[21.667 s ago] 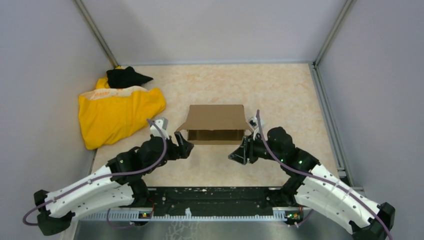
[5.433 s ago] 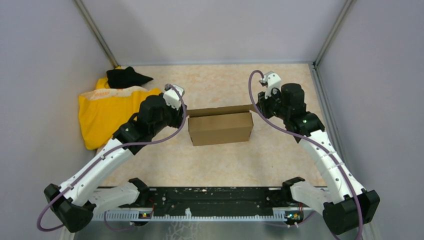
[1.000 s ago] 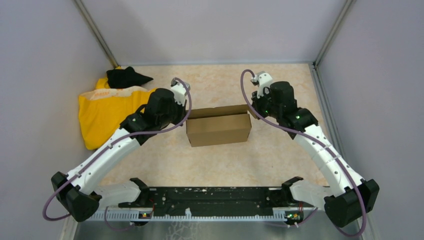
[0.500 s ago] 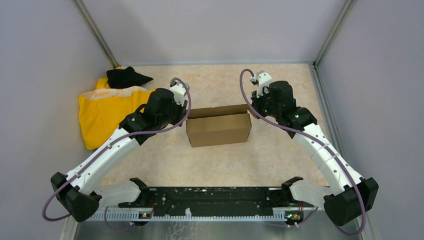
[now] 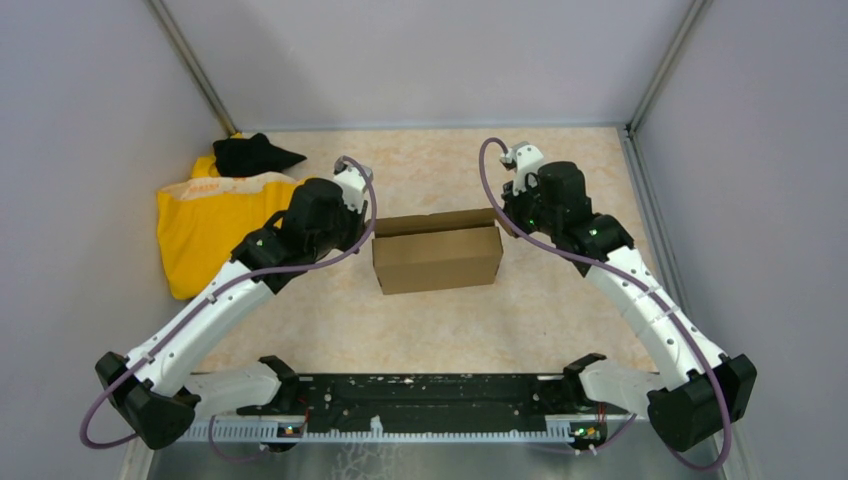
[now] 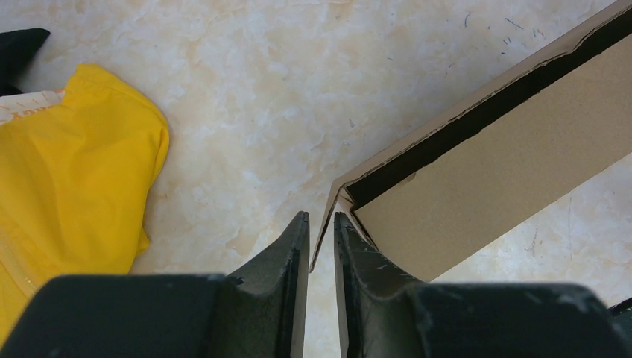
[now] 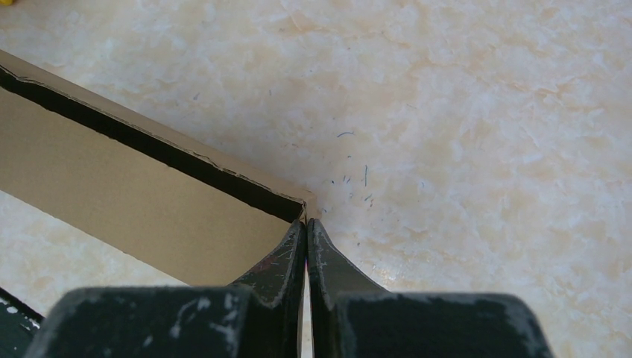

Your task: Fold the paper box

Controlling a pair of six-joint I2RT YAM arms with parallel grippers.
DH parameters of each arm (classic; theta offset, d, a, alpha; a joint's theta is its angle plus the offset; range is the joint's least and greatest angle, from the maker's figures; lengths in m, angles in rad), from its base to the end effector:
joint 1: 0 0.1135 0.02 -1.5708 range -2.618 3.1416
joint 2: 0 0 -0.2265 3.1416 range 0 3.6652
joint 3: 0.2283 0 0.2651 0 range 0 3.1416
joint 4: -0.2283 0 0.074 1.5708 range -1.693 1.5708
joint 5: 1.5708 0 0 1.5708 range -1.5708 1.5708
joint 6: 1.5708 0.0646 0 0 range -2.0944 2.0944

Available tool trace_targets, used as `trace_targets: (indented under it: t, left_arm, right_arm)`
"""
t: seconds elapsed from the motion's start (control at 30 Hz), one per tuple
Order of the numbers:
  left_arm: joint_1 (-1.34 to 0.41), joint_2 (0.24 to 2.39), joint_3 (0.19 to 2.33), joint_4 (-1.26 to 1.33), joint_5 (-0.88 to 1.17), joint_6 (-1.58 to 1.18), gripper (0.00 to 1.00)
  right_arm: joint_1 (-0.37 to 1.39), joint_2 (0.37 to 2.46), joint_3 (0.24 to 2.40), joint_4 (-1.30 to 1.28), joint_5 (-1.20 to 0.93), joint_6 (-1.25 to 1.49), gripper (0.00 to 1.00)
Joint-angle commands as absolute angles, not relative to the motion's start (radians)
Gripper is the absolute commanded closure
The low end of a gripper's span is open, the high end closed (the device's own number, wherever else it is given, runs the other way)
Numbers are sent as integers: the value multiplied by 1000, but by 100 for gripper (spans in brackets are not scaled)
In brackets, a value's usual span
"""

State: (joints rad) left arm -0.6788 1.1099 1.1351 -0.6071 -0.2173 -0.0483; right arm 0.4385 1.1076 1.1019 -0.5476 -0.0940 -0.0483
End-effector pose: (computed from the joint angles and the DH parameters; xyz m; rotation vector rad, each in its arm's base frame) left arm 0.2348 -0.1715 0.3075 0.5438 2.0733 -0.1921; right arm 0.2645 0.1308 0.3020 -0.5698 2.0619 0.3299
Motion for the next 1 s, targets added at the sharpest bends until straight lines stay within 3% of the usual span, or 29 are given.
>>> trace_targets:
  t: [0.0, 0.97]
  left_arm:
    - [-681, 1102, 1160, -604, -222, -40, 77]
    - [-680, 1146, 1206, -659, -218, -144, 89]
  right_arm:
    - [451, 1108, 1148, -526, -83, -40, 100]
    - [451, 1117, 1179, -587, -48, 46, 100]
